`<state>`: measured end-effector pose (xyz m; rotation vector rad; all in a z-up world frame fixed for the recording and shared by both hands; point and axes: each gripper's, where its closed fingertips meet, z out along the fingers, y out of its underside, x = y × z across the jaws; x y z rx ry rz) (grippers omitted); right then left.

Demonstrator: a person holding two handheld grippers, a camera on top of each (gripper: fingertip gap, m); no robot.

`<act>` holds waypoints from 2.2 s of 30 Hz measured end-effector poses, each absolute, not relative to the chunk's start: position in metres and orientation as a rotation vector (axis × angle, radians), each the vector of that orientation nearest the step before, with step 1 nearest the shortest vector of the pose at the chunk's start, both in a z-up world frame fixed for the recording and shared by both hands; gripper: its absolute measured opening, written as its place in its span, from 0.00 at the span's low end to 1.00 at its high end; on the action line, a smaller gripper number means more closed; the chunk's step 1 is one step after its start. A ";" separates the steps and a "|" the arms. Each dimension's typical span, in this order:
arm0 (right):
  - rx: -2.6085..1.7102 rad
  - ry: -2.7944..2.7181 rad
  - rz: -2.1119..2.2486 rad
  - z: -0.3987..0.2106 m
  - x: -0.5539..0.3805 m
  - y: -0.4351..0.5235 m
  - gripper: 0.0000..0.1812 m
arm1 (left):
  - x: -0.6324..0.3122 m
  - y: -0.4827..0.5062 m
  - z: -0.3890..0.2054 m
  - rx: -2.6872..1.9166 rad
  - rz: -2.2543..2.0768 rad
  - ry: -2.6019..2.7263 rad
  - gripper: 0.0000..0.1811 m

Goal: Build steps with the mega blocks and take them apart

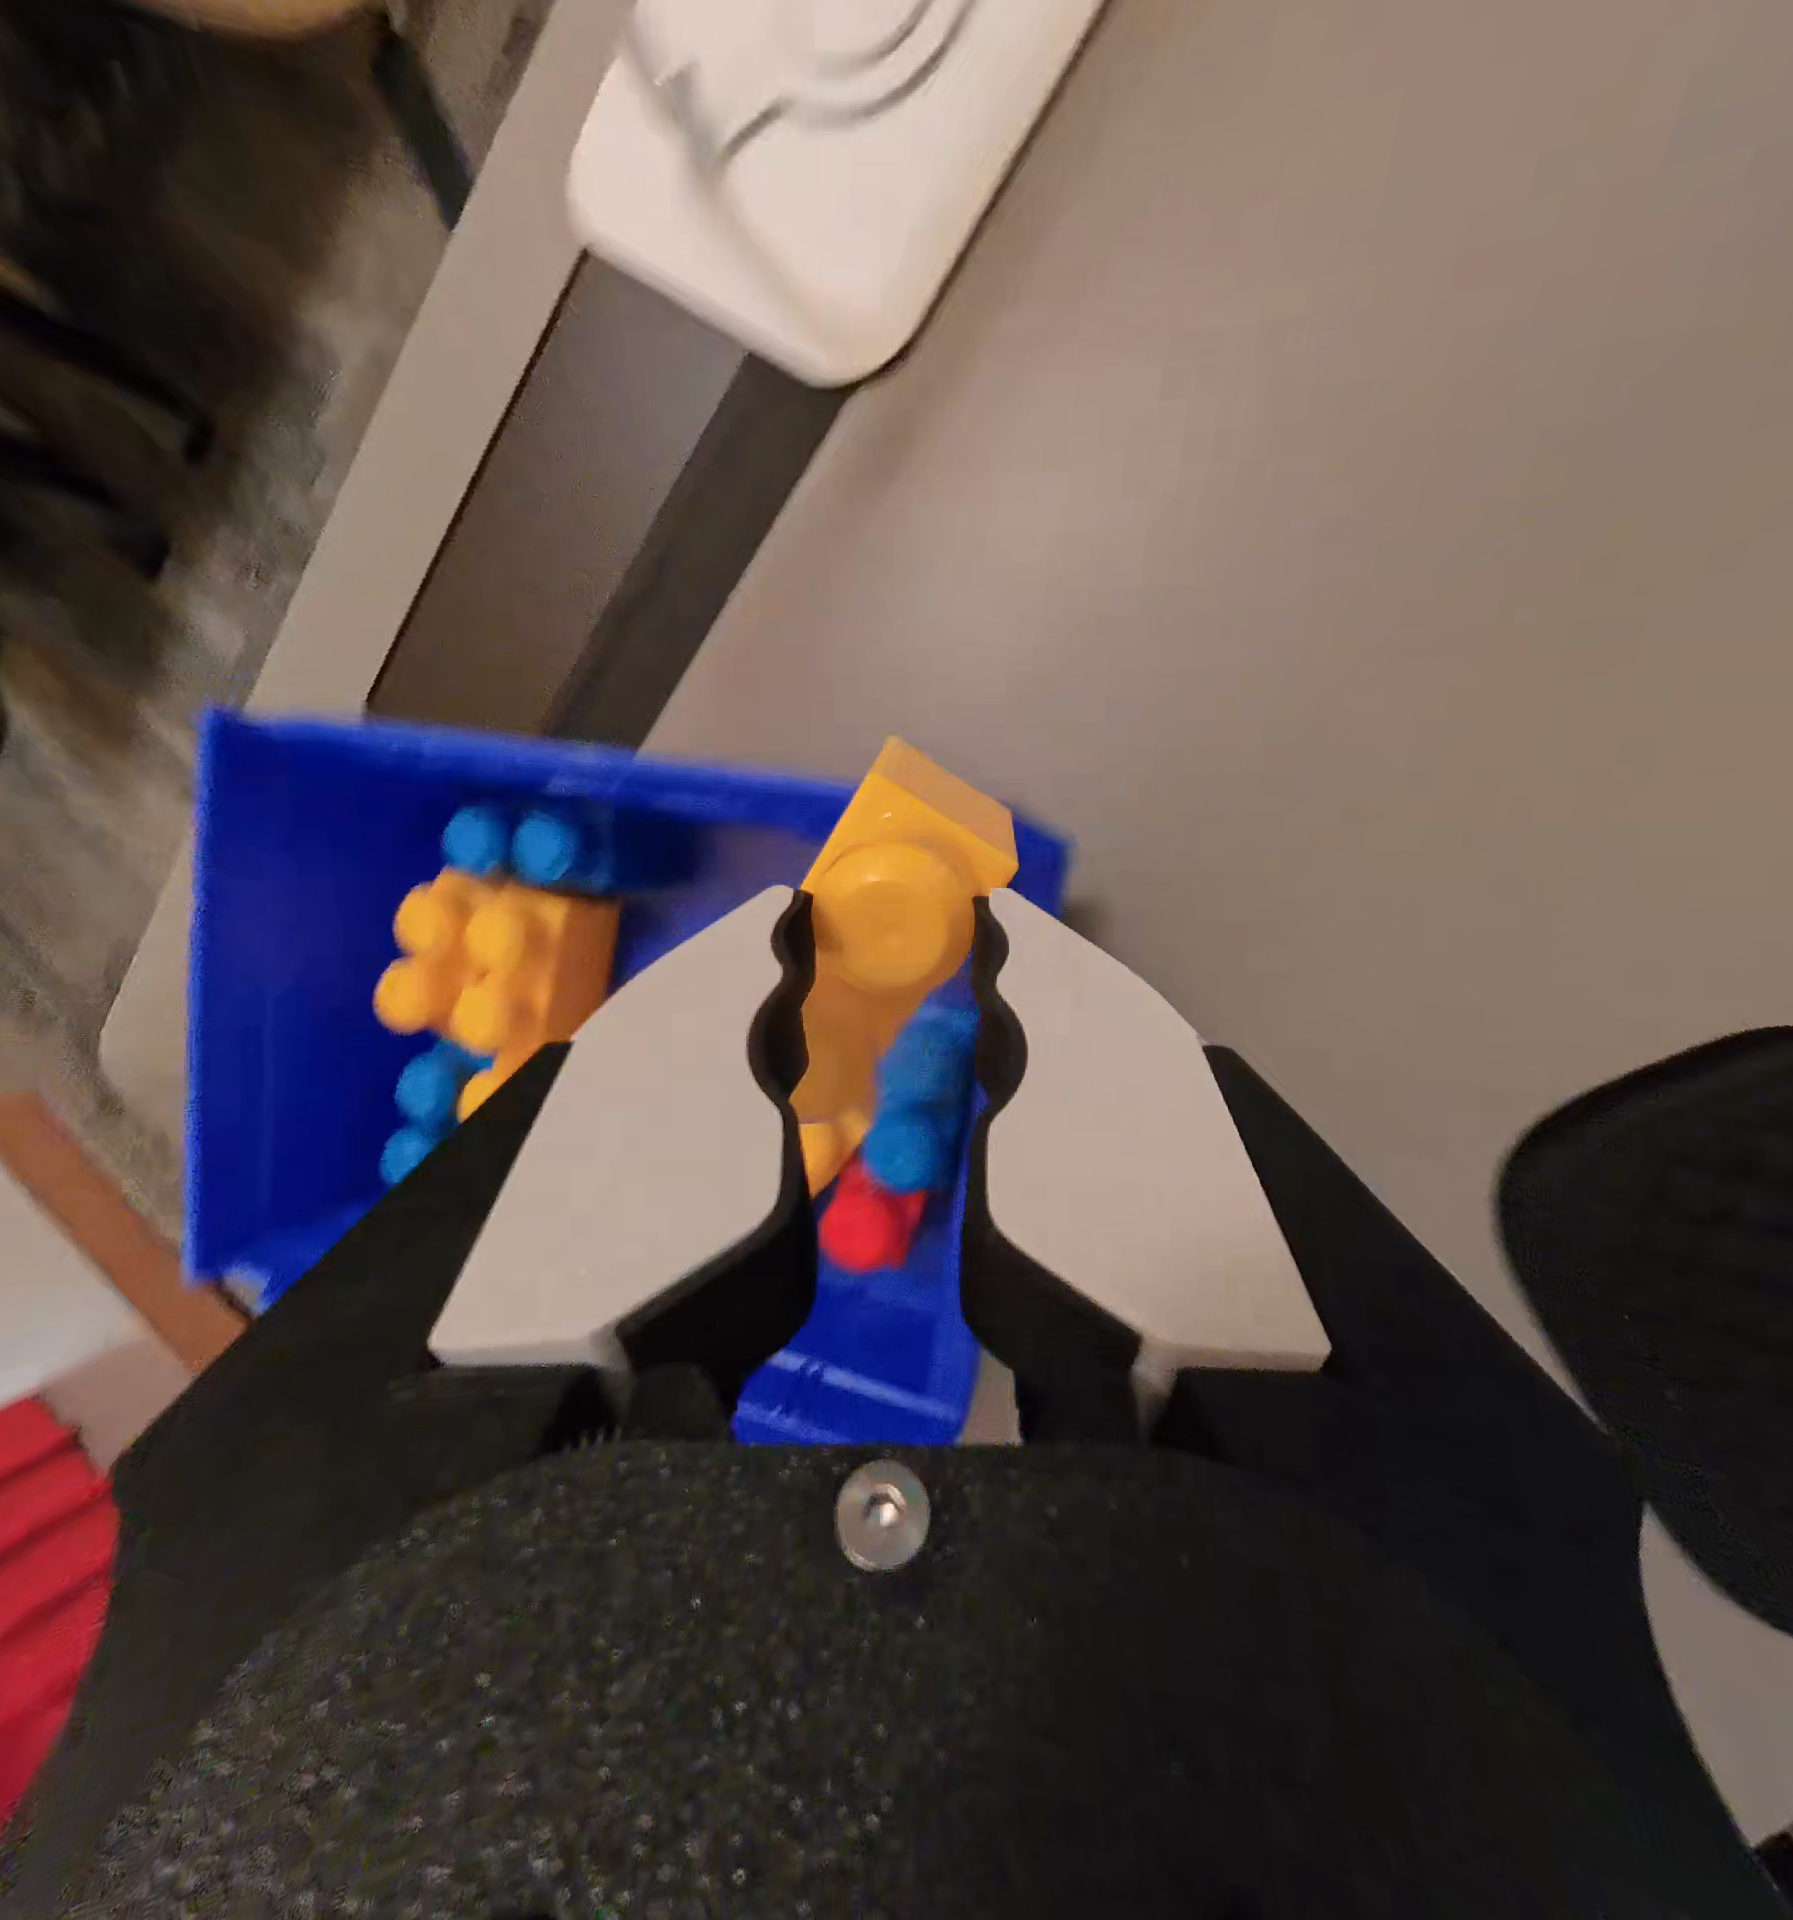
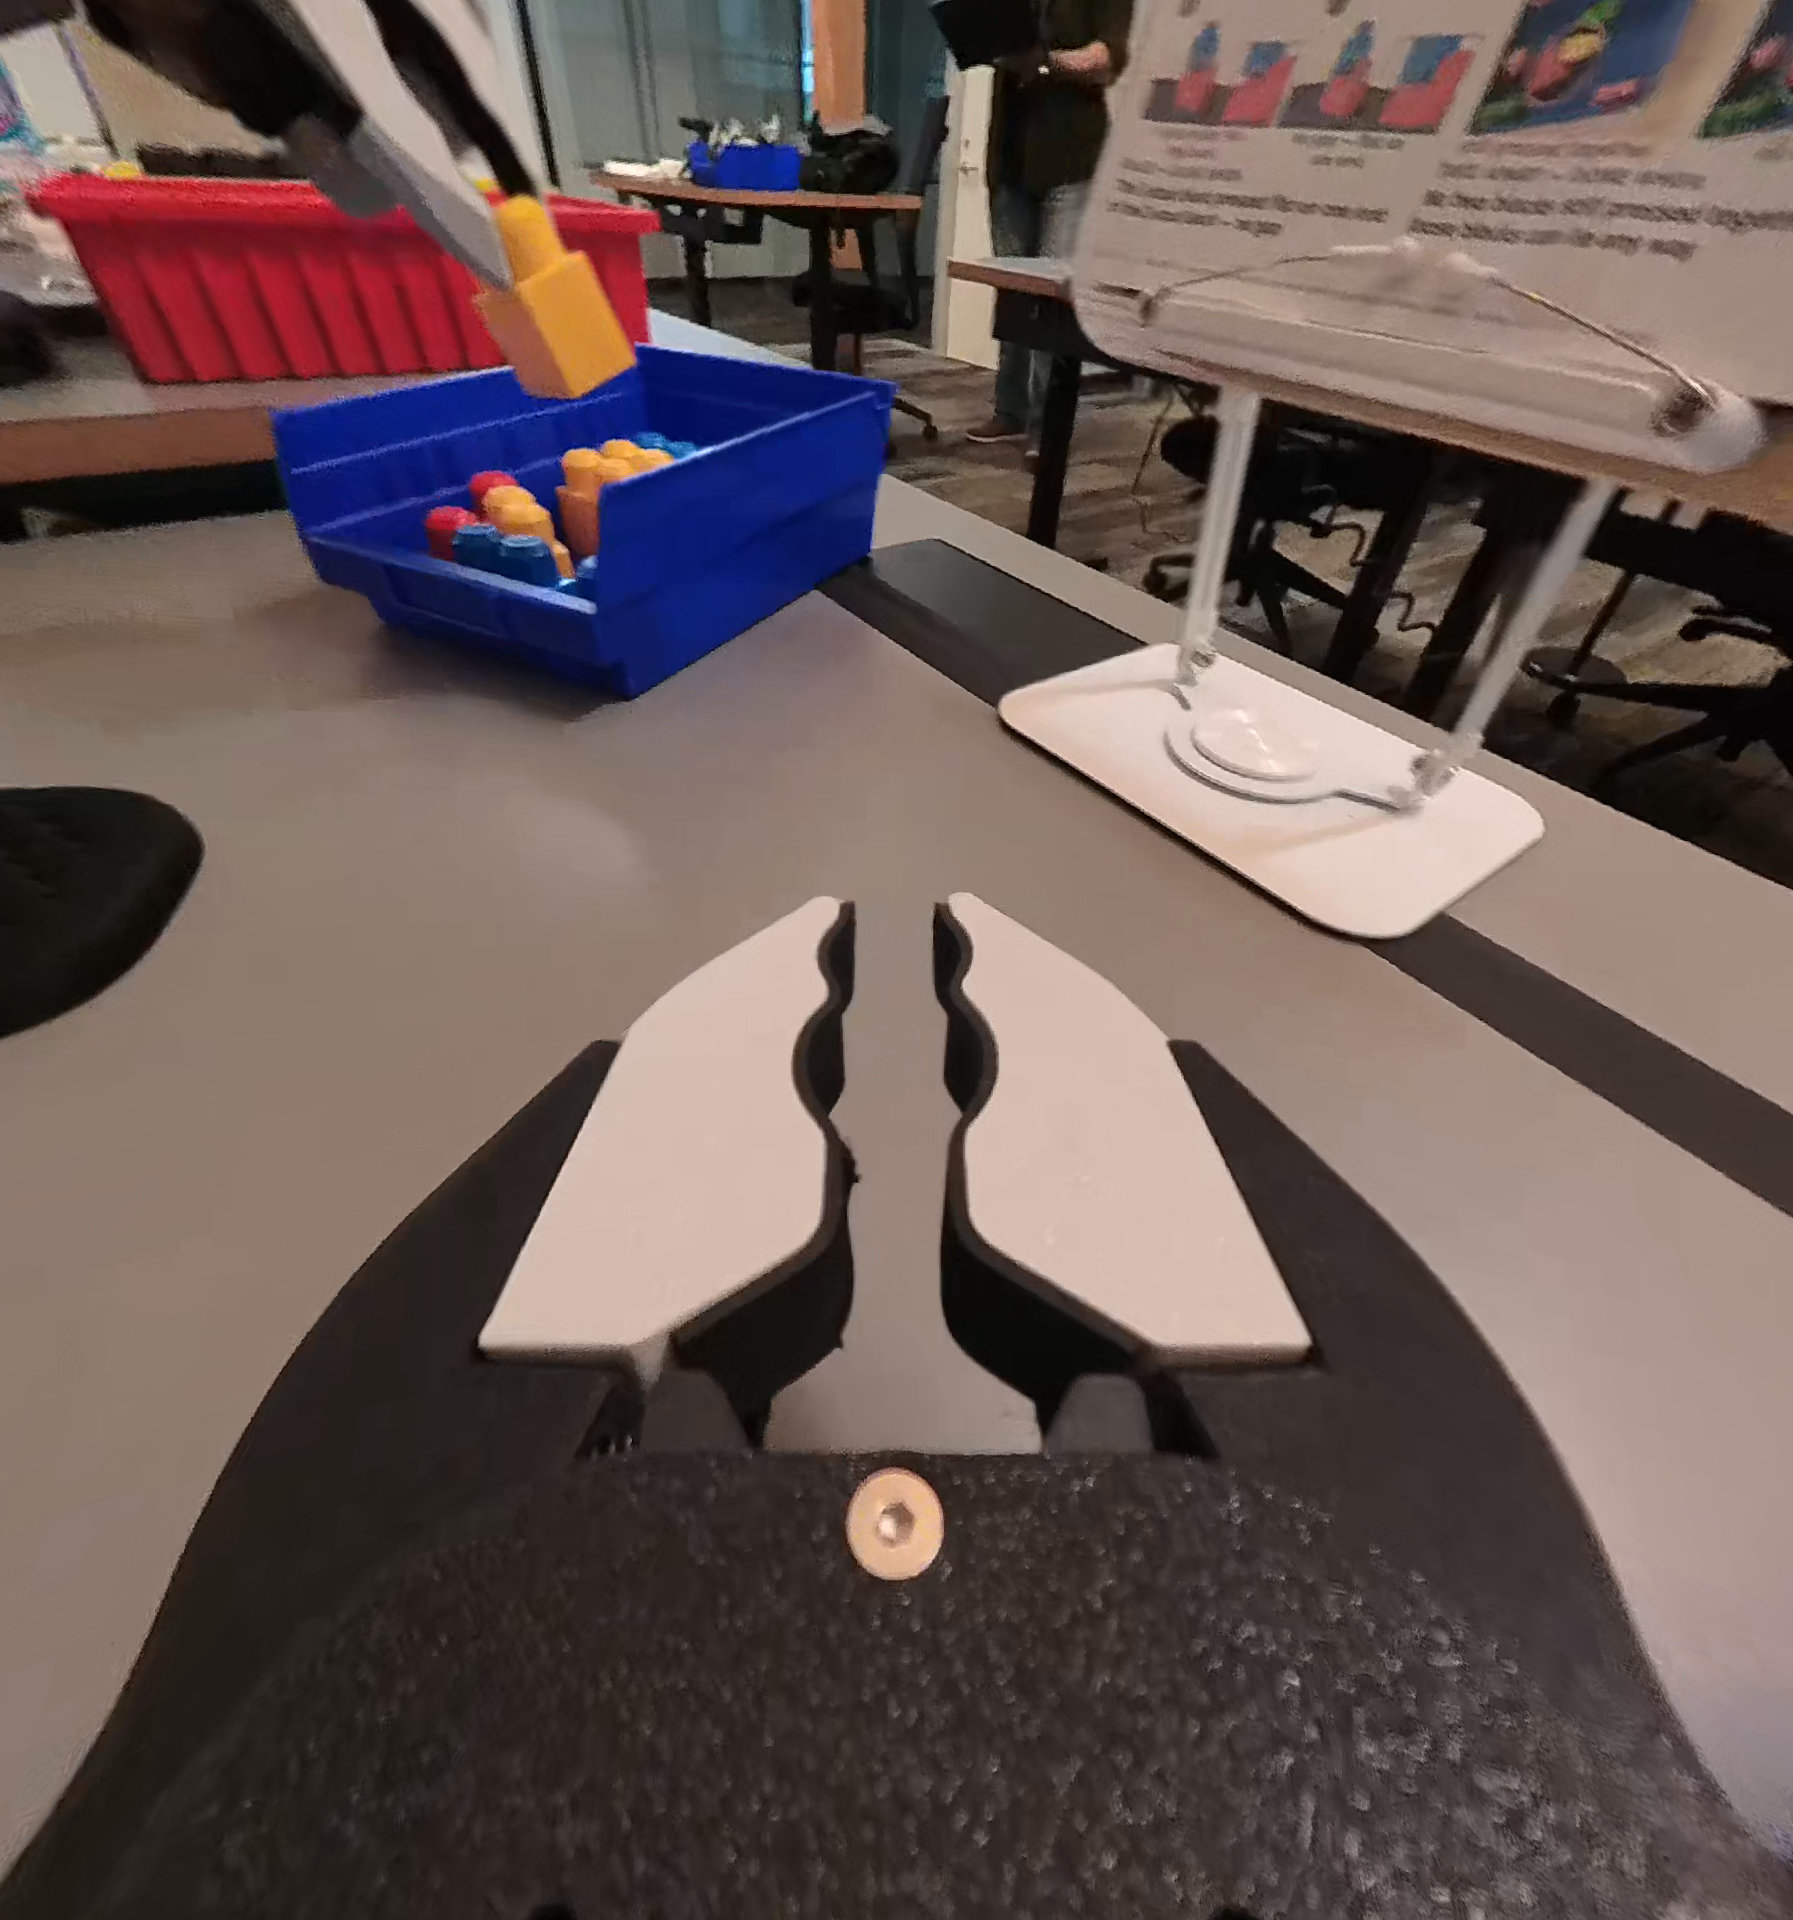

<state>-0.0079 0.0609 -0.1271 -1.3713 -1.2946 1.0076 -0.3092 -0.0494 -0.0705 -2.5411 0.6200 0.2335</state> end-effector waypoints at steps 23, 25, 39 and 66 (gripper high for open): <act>-1.190 -1.715 0.775 -0.164 -0.047 -0.028 0.20 | -0.039 -0.034 -0.149 -2.338 -0.276 1.046 0.16; -1.169 -1.728 0.834 -0.160 -0.043 -0.029 0.20 | -0.036 -0.035 -0.144 -2.275 -0.319 1.032 0.17; -0.961 -1.578 1.585 -0.107 0.003 -0.039 0.20 | -0.008 -0.050 -0.115 -1.712 -0.631 0.837 0.19; -1.225 -2.073 1.039 -0.199 0.012 -0.029 0.24 | -0.043 -0.048 -0.195 -2.012 -0.454 0.941 0.21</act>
